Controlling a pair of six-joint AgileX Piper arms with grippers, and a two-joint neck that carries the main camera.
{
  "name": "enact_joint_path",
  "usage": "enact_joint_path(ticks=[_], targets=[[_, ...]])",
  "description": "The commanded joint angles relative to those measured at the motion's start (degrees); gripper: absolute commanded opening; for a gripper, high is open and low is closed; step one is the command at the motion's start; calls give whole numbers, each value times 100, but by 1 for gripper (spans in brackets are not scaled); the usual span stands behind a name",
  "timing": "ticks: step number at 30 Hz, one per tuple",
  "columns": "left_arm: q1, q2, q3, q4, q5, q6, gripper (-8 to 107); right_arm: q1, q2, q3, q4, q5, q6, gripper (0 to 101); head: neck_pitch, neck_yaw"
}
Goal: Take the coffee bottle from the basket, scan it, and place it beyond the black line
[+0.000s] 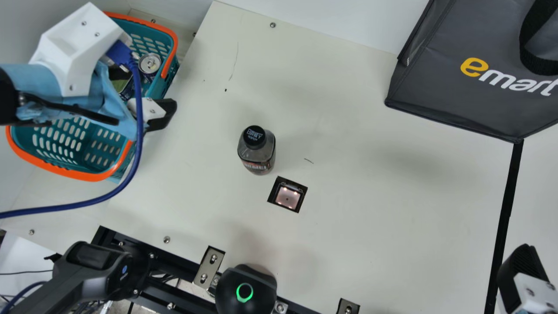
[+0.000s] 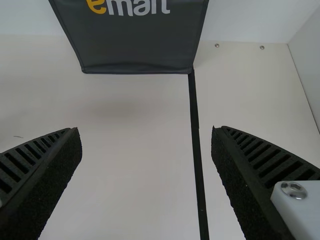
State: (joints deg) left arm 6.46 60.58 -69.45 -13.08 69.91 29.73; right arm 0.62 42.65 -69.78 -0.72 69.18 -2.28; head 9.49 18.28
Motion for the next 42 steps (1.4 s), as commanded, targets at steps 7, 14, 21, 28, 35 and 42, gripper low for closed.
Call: enact_joint_path(ticks=[7,14,21,28,35,42], targets=[[300,-126,48,134,-1,-69,90,0,0,0,0,0,0,91,-157,14],[488,-248,89,144,-1,-263,90,0,0,0,0,0,0,91,-157,14],[725,-393,117,12,-1,-325,90,0,0,0,0,0,0,91,-157,14],[891,-454,153,-66,0,-320,90,0,0,0,0,0,0,91,-157,14],[913,-454,160,-71,-17,-320,90,0,0,0,0,0,0,91,-157,14],[913,-454,160,-71,-17,-320,90,0,0,0,0,0,0,91,-157,-787]])
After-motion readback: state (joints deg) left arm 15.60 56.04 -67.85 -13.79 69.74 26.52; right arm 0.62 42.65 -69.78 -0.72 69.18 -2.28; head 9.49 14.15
